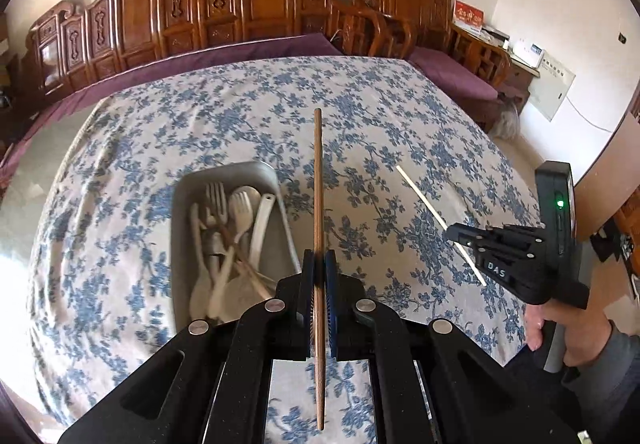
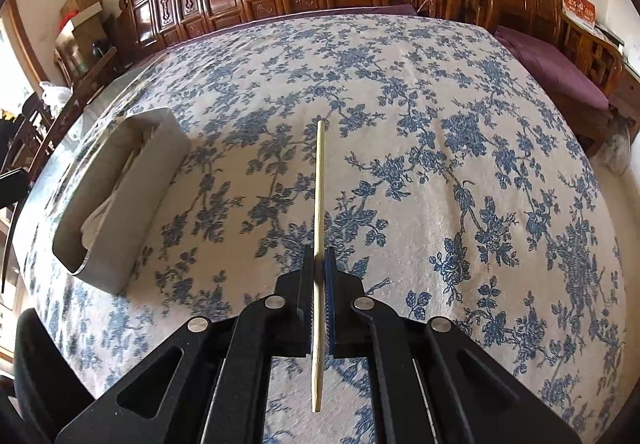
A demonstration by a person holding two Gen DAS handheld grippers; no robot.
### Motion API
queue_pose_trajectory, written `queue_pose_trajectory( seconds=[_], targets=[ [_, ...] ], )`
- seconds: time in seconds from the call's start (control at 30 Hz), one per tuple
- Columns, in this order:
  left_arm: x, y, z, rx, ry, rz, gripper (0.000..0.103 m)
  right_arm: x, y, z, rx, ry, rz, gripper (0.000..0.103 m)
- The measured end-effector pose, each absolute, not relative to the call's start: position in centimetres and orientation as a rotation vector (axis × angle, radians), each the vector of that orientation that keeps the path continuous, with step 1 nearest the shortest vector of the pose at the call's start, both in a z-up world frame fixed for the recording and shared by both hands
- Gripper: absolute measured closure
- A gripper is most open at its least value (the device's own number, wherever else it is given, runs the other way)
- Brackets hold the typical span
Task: Organize utensils
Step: 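Lower the chopstick into the tray with the left gripper while the right gripper carries its chopstick toward the tray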
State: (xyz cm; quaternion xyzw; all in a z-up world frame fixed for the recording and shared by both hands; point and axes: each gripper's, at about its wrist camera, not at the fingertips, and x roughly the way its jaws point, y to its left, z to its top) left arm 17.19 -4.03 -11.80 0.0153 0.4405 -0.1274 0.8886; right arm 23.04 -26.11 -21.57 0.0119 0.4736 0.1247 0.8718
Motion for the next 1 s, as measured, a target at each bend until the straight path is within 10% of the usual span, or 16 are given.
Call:
queue_pose_trajectory(
  seconds=[1.0],
  targets=[
    [23.9,3.1,-19.5,0.003,1.074,-0.286,0.099,25.0,-14.6,-15.1,0.055,0.923,0.507,0.097]
  ],
)
